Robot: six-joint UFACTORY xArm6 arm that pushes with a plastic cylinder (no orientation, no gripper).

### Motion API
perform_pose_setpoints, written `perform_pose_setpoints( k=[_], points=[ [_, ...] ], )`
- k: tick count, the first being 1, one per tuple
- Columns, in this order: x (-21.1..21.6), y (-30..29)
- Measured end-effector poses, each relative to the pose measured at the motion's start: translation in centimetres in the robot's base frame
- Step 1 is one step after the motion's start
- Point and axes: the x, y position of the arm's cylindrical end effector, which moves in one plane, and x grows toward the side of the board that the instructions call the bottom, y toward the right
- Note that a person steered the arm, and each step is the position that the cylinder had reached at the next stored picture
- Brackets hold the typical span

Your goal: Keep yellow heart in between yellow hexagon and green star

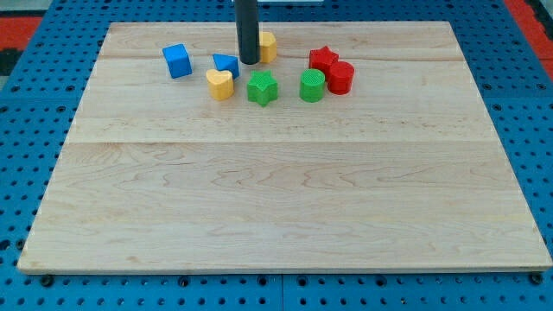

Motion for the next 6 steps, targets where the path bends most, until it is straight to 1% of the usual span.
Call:
perform_pose_setpoints(
  k=[1, 2, 3, 4, 5, 6],
  points=[
    [2.9, -0.9],
    [3.2, -5.3],
    [1.5, -10.8],
    [3.8, -10.4],
    [8.7, -11.0],
    [7.6, -8.5]
  ],
)
